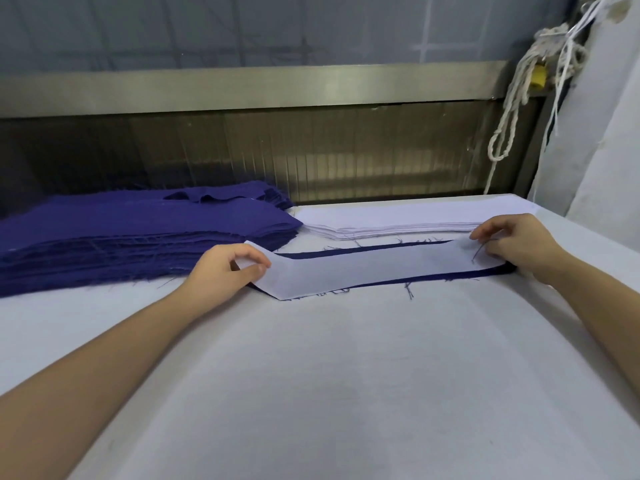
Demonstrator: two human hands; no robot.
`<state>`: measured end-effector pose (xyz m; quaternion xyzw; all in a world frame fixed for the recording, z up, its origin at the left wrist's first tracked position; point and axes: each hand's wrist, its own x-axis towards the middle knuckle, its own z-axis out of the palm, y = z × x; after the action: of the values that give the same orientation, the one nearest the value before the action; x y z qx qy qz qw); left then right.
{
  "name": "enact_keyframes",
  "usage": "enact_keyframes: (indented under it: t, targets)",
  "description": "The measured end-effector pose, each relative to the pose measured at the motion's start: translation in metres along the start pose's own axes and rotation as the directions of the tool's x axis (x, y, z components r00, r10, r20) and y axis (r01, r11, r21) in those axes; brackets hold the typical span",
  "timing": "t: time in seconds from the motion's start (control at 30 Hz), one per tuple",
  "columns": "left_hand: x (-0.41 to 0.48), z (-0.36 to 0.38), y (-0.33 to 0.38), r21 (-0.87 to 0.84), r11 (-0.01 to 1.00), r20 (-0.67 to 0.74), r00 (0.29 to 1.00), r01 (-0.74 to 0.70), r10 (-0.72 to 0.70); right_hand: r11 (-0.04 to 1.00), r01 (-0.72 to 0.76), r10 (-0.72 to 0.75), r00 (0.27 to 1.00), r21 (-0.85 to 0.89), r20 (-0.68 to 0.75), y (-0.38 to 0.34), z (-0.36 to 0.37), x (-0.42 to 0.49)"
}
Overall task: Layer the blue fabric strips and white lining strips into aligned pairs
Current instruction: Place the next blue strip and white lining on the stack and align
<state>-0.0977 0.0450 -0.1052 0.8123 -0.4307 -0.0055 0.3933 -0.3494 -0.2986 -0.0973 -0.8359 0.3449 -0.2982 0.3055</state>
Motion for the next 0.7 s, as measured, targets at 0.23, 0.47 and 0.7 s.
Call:
enact_keyframes:
  t: [0.23,0.47,0.7]
  targets:
    - [0.0000,0.0009,0.0013,0.094,0.995,0.007,1.000,-0.028,0.027,0.993,0.041,-0.046,0.998,-0.109,-0.040,-0.0016,0.0012,0.0000]
    - [0.0013,0.0001,-0.0027,0.163,0.984,-0.022,0.997,-0.068,0.073,0.985,0.060,-0.068,0.997,-0.164,-0.043,-0.0005,0.0035,-0.0019]
    - [0.0019,-0.0002,-0.0053,0.195,0.978,-0.015,0.997,-0.077,0.082,0.979,0.058,-0.065,0.997,-0.194,-0.028,-0.0007,0.0037,-0.0013]
